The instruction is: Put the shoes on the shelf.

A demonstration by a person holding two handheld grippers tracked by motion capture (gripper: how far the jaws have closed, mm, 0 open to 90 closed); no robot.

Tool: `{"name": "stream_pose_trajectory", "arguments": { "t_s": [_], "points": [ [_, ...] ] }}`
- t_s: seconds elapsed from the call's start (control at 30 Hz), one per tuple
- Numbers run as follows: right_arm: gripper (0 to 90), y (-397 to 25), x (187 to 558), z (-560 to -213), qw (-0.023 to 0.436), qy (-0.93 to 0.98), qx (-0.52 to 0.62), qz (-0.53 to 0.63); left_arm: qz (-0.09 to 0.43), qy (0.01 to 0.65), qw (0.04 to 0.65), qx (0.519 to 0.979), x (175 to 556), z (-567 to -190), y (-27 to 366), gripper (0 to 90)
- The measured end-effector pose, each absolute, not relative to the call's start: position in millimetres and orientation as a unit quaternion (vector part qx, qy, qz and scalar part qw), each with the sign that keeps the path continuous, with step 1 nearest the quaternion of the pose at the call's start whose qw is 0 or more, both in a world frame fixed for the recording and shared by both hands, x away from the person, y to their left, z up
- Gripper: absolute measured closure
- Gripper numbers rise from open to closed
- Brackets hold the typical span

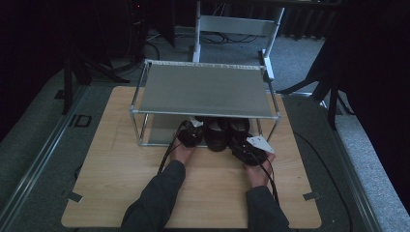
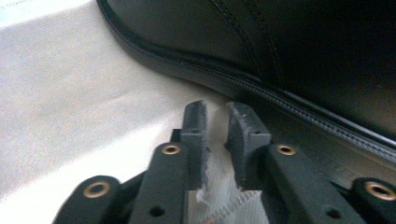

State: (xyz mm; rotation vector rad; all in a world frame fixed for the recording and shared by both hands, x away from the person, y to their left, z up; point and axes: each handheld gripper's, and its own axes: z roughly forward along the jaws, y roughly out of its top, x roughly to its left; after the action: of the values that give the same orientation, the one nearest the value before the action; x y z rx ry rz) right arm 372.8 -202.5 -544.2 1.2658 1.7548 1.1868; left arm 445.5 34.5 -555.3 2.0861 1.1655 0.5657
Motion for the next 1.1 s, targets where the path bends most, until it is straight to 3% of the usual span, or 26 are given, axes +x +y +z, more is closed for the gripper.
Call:
{"name": "stream_pose_trajectory", "arguments": {
  "t_s": [0.07,0.17,0.33,0.53,0.73,1.1],
  "points": [
    [31.1,-202.2,372.5,-544.4,0.331,0.67,0.484,0.455,0.214,0.45,0.336,0.799,446.6,-555.7,27.1,88.9],
    [31.6,-201.9,372.1,-544.7,0.331,0.669,0.485,0.456,0.238,0.458,0.321,0.794,449.5,-552.3,21.2,89.8],
    [32.1,-201.7,371.4,-546.0,0.335,0.669,0.483,0.455,0.233,0.455,0.337,0.791,450.2,-555.5,21.8,89.7],
    [32.0,-200.1,369.6,-545.8,0.348,0.677,0.48,0.435,0.221,0.463,0.343,0.787,441.2,-553.4,32.5,75.1],
    [33.6,-203.2,360.7,-538.0,0.37,0.681,0.475,0.416,0.217,0.464,0.365,0.777,410.7,-550.9,44.7,70.4],
    [34.3,-234.1,336.1,-529.9,0.369,0.681,0.488,0.403,0.213,0.45,0.395,0.772,352.7,-541.7,85.8,65.8]
  ]
}}
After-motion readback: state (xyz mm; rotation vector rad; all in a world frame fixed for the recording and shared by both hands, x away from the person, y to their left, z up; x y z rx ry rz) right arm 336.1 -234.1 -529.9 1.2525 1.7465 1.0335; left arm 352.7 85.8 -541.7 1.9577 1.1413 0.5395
